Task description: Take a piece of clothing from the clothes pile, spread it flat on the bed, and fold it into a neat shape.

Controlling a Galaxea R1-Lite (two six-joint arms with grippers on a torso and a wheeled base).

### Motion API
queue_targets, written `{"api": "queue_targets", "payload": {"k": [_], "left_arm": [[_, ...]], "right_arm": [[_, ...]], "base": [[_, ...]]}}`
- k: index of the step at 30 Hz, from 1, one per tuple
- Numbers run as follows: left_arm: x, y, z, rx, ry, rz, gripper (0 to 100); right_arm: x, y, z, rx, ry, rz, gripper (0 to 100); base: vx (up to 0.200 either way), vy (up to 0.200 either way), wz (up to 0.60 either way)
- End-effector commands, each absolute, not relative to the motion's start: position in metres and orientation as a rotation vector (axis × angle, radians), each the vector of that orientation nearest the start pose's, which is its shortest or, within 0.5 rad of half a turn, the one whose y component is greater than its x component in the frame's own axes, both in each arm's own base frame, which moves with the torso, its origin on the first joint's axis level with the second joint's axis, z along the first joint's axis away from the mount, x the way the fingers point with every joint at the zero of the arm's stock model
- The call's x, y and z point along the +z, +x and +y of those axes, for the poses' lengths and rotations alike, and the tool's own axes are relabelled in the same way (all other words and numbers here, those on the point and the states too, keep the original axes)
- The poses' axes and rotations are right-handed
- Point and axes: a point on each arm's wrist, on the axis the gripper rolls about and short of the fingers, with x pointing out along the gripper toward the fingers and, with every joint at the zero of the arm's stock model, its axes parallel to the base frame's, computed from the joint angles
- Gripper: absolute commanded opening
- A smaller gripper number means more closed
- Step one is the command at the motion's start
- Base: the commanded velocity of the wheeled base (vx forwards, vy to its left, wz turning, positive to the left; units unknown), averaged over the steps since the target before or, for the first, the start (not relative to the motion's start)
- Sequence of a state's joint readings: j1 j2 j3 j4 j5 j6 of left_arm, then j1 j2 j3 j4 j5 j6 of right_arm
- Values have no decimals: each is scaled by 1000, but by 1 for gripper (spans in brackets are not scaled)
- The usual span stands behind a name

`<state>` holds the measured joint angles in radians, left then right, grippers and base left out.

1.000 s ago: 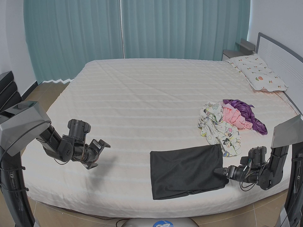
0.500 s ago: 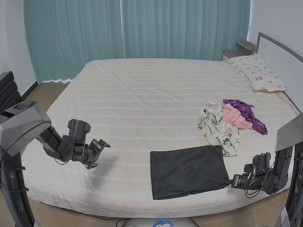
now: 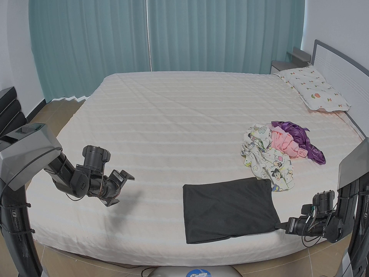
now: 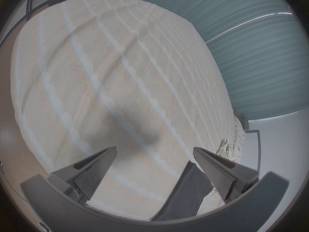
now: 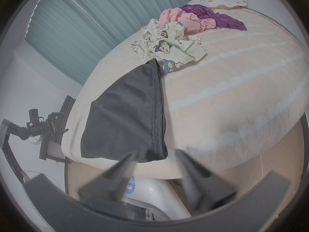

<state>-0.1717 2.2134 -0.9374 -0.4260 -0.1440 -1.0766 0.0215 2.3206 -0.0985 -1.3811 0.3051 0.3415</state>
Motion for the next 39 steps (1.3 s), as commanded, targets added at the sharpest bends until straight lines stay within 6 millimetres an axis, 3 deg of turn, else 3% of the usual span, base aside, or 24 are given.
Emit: {"api": "queue_targets", "payload": {"k": [1, 4, 9, 16, 21, 26, 35, 36, 39], "left_arm": [[17, 364, -66, 193, -988, 928, 100], [17, 364, -66, 192, -988, 926, 100], [18, 364, -66, 192, -988, 926, 100], [17, 364, -66, 192, -988, 926, 100], [17, 364, -66, 194, -987, 927, 100], [17, 364, -67, 193, -986, 925, 100], [17, 364, -67, 194, -984, 925, 100], [17, 364, -67, 195, -984, 926, 100], [17, 364, -67, 195, -984, 926, 100]], "right_arm": [[-39, 231, 9, 159, 439, 846, 100], [-37, 239, 7, 164, 444, 788, 100], [-50, 270, 11, 191, 434, 718, 100], [-72, 309, 26, 238, 412, 694, 100], [-75, 334, 31, 255, 412, 697, 100], [-74, 345, 34, 315, 429, 719, 100], [-74, 346, 40, 372, 438, 729, 100], [-75, 347, 40, 374, 440, 734, 0], [-75, 346, 40, 377, 445, 755, 0]], "base": [[0, 0, 0], [0, 0, 0], [0, 0, 0], [0, 0, 0], [0, 0, 0], [0, 0, 0], [0, 0, 0], [0, 0, 0], [0, 0, 0]]}}
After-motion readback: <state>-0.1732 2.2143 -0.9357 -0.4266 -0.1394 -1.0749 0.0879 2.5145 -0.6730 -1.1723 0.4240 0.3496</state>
